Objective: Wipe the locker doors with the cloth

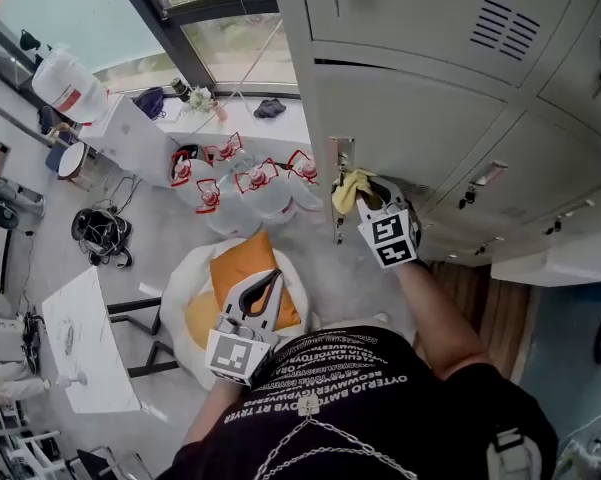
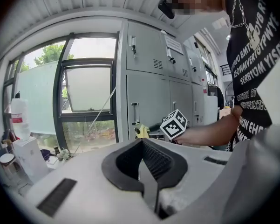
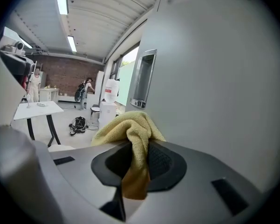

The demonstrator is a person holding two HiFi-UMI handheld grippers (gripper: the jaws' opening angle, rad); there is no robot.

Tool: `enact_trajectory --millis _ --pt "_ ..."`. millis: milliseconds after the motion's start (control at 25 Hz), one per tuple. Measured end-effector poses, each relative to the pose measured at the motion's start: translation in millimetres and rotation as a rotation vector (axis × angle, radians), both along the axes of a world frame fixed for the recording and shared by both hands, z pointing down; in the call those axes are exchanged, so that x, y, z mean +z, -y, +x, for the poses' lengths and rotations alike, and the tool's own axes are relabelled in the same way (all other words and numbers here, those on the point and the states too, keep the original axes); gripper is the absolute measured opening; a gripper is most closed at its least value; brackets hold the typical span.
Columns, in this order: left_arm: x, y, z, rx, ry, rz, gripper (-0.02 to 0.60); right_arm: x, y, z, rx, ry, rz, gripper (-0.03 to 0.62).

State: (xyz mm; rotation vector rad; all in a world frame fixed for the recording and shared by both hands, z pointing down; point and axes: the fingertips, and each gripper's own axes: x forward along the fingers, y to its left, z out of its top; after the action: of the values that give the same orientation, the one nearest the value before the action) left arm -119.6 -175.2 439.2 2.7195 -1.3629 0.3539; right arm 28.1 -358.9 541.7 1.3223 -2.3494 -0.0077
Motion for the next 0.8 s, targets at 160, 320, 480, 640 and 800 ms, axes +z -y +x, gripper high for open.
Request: enact_trajectory --millis 160,320,480,640,800 --pt "-2.9 7.6 -9.3 0.077 -0.014 0.019 0.003 5.9 -4.2 16.2 0.093 -0.049 -0.021 0.069" --pt "1.9 13.7 -14.0 0.149 -0.007 0.019 0.003 9.3 -7.5 41.0 0.179 -0.082 -0.018 0.071" --pt "-0.7 16.6 -8.8 0.180 -0.023 0.017 0.003 13.9 -12.1 79.2 0.265 -0.096 -0.029 0.075" --pt "-3.5 14.8 4.1 0.208 -0.034 0.018 0.003 23.5 -18.6 113.6 0.321 -0.113 -0.054 0.080" --pt "-8.1 13.5 18.2 0.231 -0.037 0.037 0.003 38.1 -22.7 145.1 0.393 -0.134 -0.089 0.078"
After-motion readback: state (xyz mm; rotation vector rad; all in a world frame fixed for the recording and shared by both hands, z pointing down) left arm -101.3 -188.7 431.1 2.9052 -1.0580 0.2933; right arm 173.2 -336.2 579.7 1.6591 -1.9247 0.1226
